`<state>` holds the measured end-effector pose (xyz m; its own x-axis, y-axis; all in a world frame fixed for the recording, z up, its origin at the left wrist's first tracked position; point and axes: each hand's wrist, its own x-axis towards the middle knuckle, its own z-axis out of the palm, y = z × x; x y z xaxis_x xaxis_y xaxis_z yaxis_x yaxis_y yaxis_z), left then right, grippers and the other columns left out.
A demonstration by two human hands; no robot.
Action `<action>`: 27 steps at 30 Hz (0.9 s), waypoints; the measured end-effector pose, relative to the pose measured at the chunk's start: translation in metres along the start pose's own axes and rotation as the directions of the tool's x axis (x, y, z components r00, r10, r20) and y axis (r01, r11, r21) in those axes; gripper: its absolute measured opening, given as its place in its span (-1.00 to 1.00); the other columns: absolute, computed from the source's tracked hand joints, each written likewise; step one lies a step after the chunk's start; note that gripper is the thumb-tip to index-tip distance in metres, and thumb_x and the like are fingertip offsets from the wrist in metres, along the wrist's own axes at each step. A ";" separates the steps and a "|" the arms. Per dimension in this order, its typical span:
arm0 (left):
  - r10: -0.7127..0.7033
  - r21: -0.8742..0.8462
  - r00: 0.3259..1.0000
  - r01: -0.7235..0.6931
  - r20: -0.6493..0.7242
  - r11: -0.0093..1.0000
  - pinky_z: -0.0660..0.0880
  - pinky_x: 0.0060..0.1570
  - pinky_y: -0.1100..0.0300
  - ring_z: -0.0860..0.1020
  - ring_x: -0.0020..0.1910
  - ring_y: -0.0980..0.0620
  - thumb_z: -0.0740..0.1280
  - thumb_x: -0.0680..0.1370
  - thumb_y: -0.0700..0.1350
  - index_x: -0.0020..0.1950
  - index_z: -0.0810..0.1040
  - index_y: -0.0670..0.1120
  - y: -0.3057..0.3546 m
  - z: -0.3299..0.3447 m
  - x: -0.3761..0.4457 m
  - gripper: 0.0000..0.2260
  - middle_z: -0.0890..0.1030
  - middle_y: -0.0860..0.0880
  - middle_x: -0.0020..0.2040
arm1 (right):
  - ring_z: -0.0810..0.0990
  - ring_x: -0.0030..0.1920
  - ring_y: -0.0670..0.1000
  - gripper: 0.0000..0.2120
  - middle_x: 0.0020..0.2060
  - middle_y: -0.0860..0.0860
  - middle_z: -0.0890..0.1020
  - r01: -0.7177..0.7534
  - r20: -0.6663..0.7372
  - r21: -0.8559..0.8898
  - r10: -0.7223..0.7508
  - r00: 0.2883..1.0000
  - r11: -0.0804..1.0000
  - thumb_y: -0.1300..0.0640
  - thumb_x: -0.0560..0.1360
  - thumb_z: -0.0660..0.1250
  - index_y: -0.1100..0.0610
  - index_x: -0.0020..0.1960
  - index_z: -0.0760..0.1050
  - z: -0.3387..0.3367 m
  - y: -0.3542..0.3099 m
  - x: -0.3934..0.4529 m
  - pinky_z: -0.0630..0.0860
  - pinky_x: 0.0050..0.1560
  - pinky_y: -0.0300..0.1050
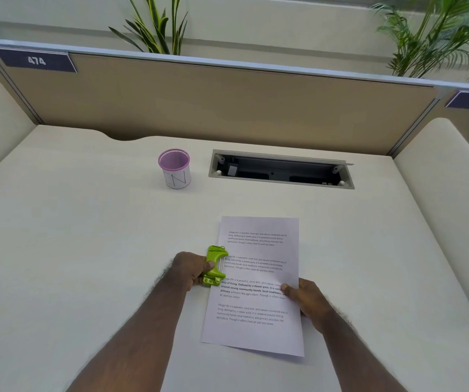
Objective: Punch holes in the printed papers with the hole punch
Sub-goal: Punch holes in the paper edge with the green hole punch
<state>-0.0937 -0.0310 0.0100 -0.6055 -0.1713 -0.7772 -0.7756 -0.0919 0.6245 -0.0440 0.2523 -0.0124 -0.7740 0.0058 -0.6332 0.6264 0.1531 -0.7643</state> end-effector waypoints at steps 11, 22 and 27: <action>0.096 0.034 0.995 -0.098 0.036 0.995 0.64 -0.06 -0.17 0.63 -0.10 -0.22 0.46 0.46 -0.33 0.17 0.45 -0.19 -0.001 -0.001 -0.007 -0.66 0.60 -0.33 0.08 | 0.69 -0.03 0.05 -0.76 0.06 0.09 0.71 0.067 -0.023 -0.012 -0.068 0.997 0.998 0.21 0.54 0.37 0.15 0.21 0.56 0.000 -0.001 -0.004 0.61 -0.20 -0.16; 0.343 0.105 0.936 -0.334 -0.084 0.937 0.56 -0.09 0.02 0.56 -0.20 -0.08 0.45 0.49 -0.22 -0.16 0.57 -0.20 0.001 -0.042 -0.008 -0.91 0.58 -0.22 -0.19 | 0.68 0.09 0.20 -0.72 0.07 0.10 0.71 0.027 -0.014 0.091 -0.026 1.000 0.995 0.27 0.56 0.27 0.08 0.23 0.54 -0.029 0.000 -0.017 0.63 0.00 0.14; 0.416 0.345 0.867 -0.315 -0.276 0.884 0.59 0.00 -0.15 0.57 -0.18 -0.14 0.49 0.43 -0.09 -0.19 0.59 -0.13 0.002 -0.066 0.002 -0.86 0.61 -0.14 -0.23 | 0.67 0.11 0.20 -0.72 0.08 0.09 0.71 0.022 -0.040 0.081 -0.018 0.999 0.996 0.28 0.57 0.25 0.08 0.24 0.53 -0.049 0.002 -0.024 0.60 0.08 0.16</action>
<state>-0.0851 -0.0958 0.0146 -0.7981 -0.4570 -0.3926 -0.5569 0.3109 0.7702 -0.0286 0.3006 0.0074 -0.7884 0.0424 -0.6137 0.6151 0.0725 -0.7851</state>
